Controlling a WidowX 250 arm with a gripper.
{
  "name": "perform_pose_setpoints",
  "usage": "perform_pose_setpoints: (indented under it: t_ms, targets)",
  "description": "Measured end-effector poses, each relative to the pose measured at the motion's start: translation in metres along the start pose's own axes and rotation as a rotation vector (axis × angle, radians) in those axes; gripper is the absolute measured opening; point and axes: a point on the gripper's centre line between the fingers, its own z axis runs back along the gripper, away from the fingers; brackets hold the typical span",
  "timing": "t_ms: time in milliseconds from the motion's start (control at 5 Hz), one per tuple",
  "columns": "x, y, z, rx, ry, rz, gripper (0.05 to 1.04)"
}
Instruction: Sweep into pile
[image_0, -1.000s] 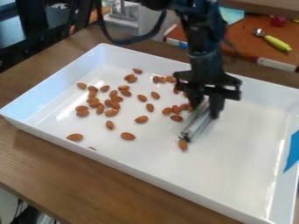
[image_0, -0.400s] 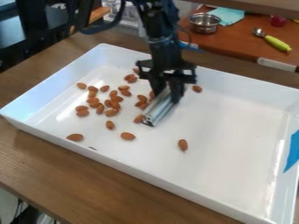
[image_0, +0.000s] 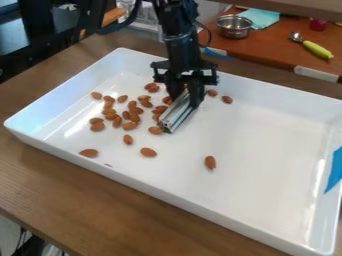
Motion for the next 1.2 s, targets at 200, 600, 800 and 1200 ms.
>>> perform_pose_setpoints:
  t_ms: [200,600,800,1200]
  targets:
    - [0.006,0.027,0.004,0.021,-0.002,0.035,0.381]
    - [-0.008,0.095,0.016,0.061,0.05,0.106,0.381]
    - [-0.017,0.113,0.021,0.055,0.076,0.102,0.381]
    - [-0.019,0.076,0.051,-0.17,0.041,0.174,0.381]
